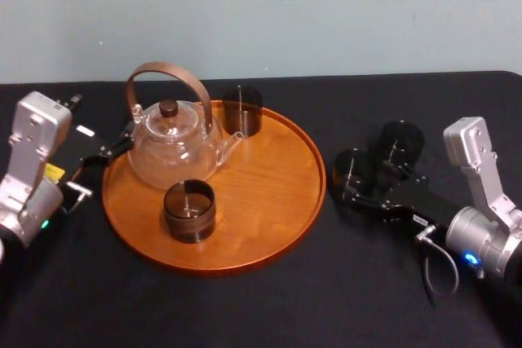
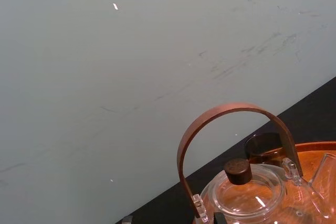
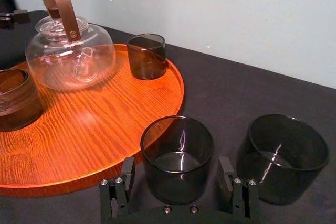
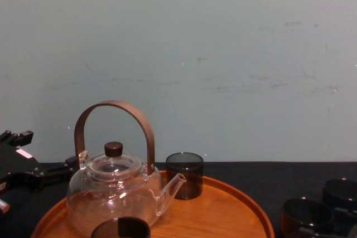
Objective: Pick up the glass from the table and place it on the tray.
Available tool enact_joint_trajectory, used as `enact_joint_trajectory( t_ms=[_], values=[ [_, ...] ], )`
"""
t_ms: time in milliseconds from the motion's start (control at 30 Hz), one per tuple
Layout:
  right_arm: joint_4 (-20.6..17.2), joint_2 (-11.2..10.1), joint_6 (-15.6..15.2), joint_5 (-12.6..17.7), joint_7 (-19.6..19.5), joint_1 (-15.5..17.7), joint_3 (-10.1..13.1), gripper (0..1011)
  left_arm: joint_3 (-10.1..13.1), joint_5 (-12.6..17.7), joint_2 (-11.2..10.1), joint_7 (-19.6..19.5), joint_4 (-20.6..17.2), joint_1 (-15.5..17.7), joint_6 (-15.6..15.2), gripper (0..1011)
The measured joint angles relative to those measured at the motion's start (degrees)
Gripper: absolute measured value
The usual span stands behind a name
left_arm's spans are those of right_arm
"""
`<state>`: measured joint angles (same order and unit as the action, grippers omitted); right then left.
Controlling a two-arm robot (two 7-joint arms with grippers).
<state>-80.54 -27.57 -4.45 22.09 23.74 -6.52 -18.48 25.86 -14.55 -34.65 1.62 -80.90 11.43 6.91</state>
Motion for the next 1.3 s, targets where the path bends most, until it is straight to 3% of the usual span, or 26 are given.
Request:
enact_joint_trajectory(
  t_ms=[1300],
  values=[
    [6.05,2.75,0.86,-1.9,1.9,-4.73,-0.88,1003,0.0,0.0,0.0,0.0,0.0,0.0,0.0,1001]
  ],
)
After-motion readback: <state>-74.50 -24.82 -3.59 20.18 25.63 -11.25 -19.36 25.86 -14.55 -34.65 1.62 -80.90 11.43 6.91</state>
